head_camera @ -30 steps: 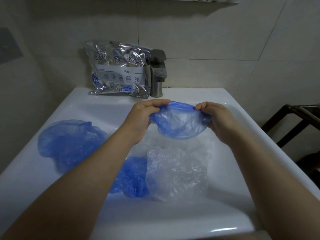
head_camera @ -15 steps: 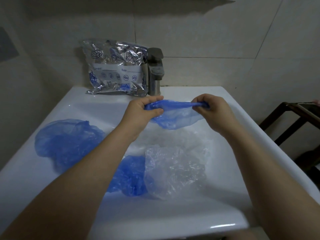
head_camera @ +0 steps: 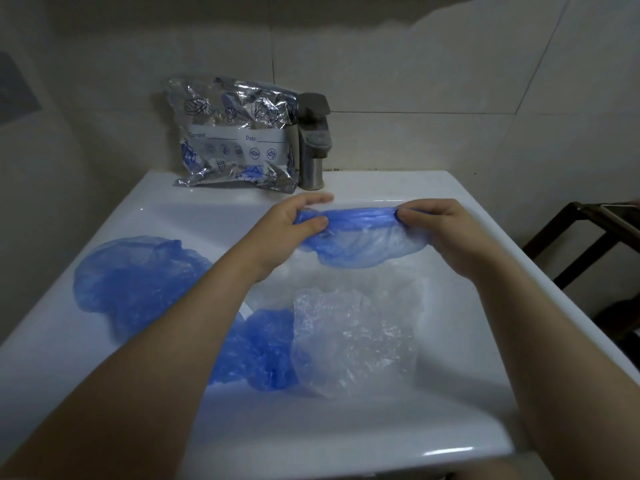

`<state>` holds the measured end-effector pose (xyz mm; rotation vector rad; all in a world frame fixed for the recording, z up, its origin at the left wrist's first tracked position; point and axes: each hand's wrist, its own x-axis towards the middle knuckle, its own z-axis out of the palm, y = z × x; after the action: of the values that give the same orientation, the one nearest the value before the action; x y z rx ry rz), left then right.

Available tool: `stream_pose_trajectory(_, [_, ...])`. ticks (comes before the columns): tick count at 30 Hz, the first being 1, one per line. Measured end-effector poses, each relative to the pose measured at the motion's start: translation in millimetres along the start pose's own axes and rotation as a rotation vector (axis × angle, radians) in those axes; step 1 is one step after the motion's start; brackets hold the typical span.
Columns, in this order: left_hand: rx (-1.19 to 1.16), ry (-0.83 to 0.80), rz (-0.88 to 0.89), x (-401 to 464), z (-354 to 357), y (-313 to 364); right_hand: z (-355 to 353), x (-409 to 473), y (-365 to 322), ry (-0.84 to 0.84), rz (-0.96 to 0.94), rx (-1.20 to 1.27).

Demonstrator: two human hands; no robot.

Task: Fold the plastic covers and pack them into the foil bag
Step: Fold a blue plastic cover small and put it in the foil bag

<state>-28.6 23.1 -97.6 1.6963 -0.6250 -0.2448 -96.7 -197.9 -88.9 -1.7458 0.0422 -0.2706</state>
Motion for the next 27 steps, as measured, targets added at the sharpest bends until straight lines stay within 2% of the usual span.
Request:
stream_pose_trajectory(2, [-0.248, -0.055, 0.001, -1.5, -1.3, 3.9, 0.0, 0.1, 0.2, -0.058, 0.005, 0.112])
stream_pose_trajectory(4, [-0.373, -0.068, -0.015, -2.3, -2.2, 7.5, 1.2, 0.1, -0.1, -0.097, -0.01, 0.213])
stream_pose_trajectory(7, [-0.355, -0.023, -0.042, -1.7, -0.1, 10.7, 4.0, 0.2, -1.3, -0.111, -0.033, 0.221])
stream_pose_trajectory(13, [-0.223, 0.157, -0.199, 6.7, 2.5, 2.0, 26.3, -0.7, -4.2, 0.002, 0.092, -0.087])
stream_pose_trajectory(18, [-0.308, 0.138, -0.201, 7.6, 0.9, -1.1, 24.4, -1.8, -6.7, -0.043, 0.069, -0.297])
stream_pose_trajectory(21, [-0.391, 0.098, -0.214, 8.3, -3.0, 1.2, 17.4, -2.8, -10.0, -0.054, 0.085, -0.272])
stream_pose_trajectory(27, [-0.38, 0.074, -0.266, 8.3, -0.9, -1.1, 6.6, -1.6, -9.5, -0.041, 0.094, -0.289])
